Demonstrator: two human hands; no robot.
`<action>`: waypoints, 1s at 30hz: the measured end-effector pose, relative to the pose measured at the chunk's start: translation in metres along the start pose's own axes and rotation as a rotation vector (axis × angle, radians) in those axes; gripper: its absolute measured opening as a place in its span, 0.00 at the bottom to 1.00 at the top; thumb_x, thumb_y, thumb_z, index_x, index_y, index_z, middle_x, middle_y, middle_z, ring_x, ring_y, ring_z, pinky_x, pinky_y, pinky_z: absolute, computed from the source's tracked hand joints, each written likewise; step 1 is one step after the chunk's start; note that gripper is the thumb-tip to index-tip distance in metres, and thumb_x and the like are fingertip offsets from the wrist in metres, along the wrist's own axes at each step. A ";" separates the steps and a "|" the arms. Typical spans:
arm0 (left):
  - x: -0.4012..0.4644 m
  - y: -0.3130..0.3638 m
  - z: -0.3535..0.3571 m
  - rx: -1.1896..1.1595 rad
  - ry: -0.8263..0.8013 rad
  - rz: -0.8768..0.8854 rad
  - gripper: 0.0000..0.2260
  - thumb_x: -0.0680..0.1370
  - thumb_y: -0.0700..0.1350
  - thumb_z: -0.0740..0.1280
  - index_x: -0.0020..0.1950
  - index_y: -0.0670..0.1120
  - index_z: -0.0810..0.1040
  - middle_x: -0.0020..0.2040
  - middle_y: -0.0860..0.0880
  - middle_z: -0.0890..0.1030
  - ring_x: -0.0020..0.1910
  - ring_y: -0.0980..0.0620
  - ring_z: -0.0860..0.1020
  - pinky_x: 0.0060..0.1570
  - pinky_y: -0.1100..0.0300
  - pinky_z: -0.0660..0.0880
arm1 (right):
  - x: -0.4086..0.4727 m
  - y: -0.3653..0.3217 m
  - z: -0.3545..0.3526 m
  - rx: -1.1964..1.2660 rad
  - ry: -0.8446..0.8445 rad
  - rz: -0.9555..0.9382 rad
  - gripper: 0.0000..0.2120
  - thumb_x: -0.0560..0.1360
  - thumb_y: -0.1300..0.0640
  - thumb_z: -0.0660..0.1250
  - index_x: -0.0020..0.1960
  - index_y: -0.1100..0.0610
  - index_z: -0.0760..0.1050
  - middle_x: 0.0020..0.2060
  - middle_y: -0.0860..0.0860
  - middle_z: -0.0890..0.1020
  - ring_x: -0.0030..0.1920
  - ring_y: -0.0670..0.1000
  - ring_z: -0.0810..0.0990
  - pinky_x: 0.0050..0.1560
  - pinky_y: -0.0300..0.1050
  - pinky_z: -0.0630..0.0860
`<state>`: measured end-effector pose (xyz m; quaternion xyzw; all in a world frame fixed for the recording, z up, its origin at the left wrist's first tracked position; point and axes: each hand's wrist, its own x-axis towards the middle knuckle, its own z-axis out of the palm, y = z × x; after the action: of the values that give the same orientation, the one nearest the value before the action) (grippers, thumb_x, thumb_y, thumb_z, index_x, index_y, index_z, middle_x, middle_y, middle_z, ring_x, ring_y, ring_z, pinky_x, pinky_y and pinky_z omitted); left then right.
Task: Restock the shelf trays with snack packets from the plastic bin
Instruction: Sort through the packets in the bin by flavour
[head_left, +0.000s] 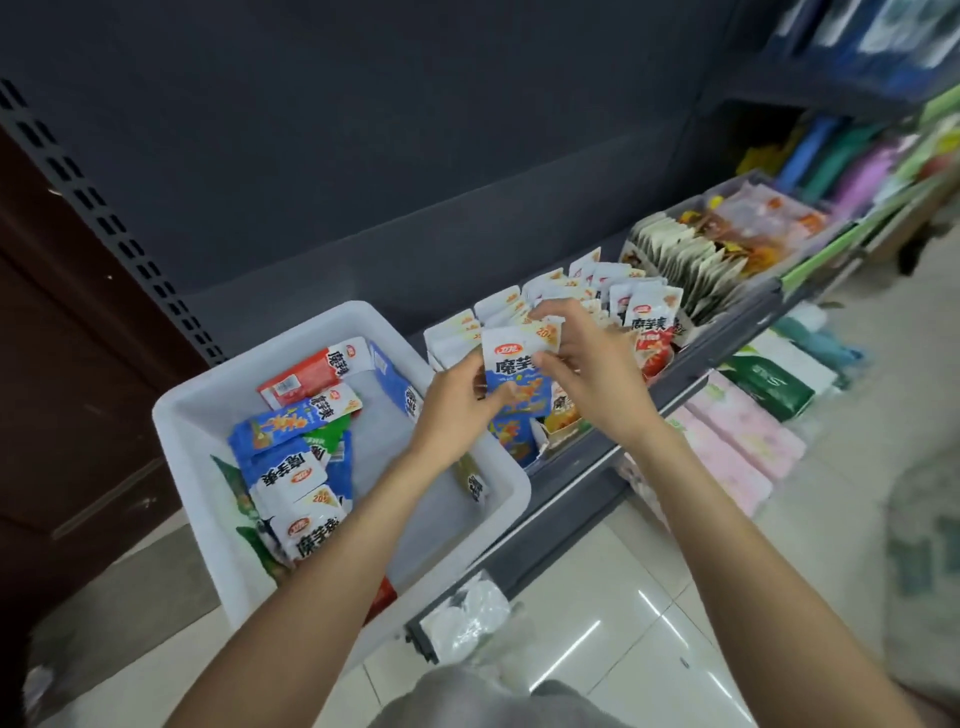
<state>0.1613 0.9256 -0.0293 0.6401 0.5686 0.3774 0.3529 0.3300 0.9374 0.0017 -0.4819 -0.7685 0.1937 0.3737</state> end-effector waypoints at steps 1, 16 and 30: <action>0.001 -0.002 0.000 0.082 0.018 0.007 0.12 0.75 0.44 0.70 0.58 0.46 0.78 0.50 0.51 0.83 0.47 0.53 0.81 0.49 0.54 0.77 | -0.001 0.008 0.005 -0.014 -0.005 0.013 0.19 0.76 0.61 0.66 0.60 0.43 0.65 0.28 0.56 0.76 0.31 0.53 0.79 0.34 0.50 0.76; 0.012 -0.023 -0.005 0.719 0.042 0.155 0.08 0.76 0.47 0.66 0.53 0.56 0.80 0.45 0.47 0.81 0.49 0.46 0.77 0.41 0.56 0.71 | 0.013 0.032 0.043 -0.675 0.007 -0.338 0.04 0.62 0.62 0.76 0.36 0.56 0.84 0.44 0.53 0.78 0.47 0.58 0.75 0.41 0.50 0.71; -0.073 -0.039 -0.089 0.335 0.647 0.142 0.11 0.75 0.49 0.61 0.47 0.47 0.81 0.40 0.57 0.78 0.41 0.56 0.76 0.42 0.60 0.71 | -0.013 -0.036 0.048 0.005 -0.114 -0.209 0.06 0.76 0.57 0.63 0.50 0.55 0.78 0.40 0.47 0.80 0.36 0.46 0.77 0.37 0.41 0.72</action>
<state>0.0595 0.8586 -0.0281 0.5746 0.6586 0.4855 0.0183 0.2749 0.9121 -0.0109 -0.3862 -0.8341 0.1828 0.3490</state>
